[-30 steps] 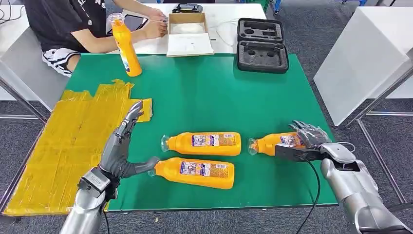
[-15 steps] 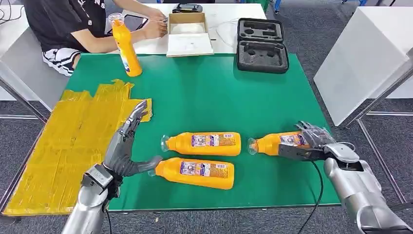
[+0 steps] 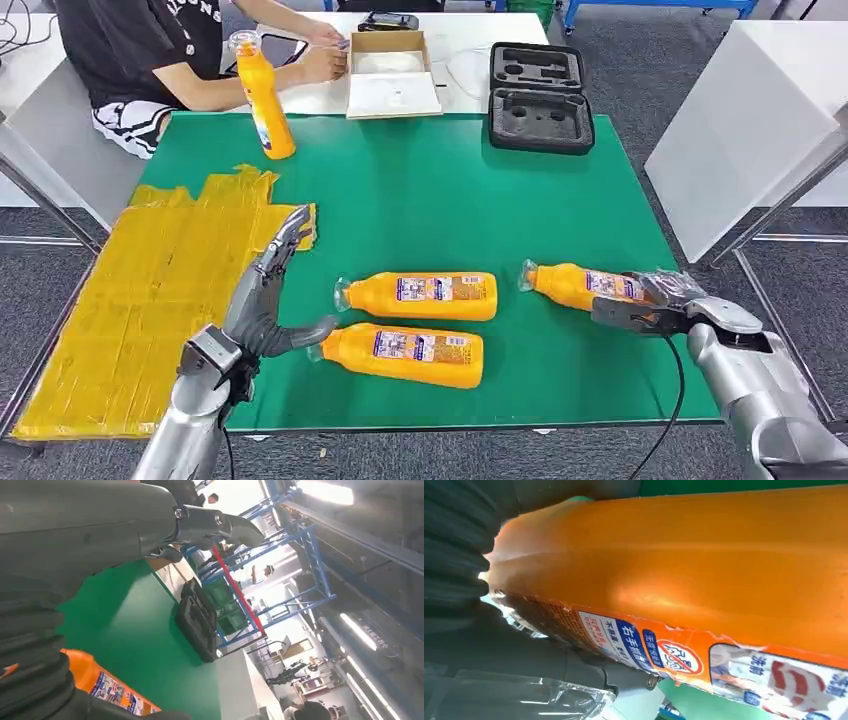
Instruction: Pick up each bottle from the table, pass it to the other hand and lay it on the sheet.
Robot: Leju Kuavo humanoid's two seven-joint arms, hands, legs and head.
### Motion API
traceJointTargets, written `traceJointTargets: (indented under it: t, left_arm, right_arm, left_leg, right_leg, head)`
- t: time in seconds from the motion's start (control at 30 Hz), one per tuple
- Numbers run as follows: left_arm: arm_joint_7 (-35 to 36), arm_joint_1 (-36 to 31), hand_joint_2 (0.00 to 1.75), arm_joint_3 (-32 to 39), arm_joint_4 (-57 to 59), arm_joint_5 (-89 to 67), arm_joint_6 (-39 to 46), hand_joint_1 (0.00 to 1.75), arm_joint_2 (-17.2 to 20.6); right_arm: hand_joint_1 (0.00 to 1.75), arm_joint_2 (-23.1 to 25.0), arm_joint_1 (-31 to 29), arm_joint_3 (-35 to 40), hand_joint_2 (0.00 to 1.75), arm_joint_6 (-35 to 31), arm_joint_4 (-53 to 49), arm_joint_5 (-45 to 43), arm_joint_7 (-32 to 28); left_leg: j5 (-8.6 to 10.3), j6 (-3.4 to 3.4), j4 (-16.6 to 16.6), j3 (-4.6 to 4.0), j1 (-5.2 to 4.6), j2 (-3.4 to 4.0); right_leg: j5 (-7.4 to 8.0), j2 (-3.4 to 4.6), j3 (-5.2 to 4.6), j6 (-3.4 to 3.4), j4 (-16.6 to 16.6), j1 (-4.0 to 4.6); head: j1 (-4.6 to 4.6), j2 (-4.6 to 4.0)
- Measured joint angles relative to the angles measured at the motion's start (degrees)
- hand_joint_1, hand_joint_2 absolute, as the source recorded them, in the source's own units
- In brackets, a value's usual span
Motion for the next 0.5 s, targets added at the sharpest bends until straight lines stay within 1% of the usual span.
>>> traceJointTargets:
  t: [0.07, 0.1, 0.5]
  left_arm:
    - [0.00, -0.03, 1.75, 0.00, 0.22, 0.00, 0.00, 0.00, 0.00]
    - [0.00, -0.03, 1.75, 0.00, 0.26, 0.00, 0.00, 0.00, 0.00]
    - [0.00, -0.23, 1.75, 0.00, 0.57, 0.15, -0.18, 0.00, 0.00]
  right_arm:
    - [1.75, -0.04, -0.01, 0.00, 1.75, 0.00, 0.13, -0.07, -0.02]
    - [1.75, -0.04, -0.03, -0.02, 1.75, -0.02, 0.20, -0.07, -0.02]
    - [1.75, -0.68, 0.57, -0.35, 1.75, 0.92, 0.07, -1.29, -0.07]
  left_leg:
    - [0.03, 0.04, 0.02, 0.00, 0.00, 0.00]
    - [0.04, 0.04, 0.02, 0.01, 0.00, 0.00]
    - [0.00, 0.01, 0.02, 0.09, 0.00, 0.00]
  right_leg:
    - [0.04, 0.00, 0.39, -0.01, 0.00, 0.00]
    - [0.04, 0.00, 0.42, -0.01, 0.00, 0.00]
    - [0.00, -0.01, 0.35, -0.03, -0.01, 0.01]
  head:
    - [0.02, 0.00]
    - [0.00, 0.00]
    - [0.02, 0.00]
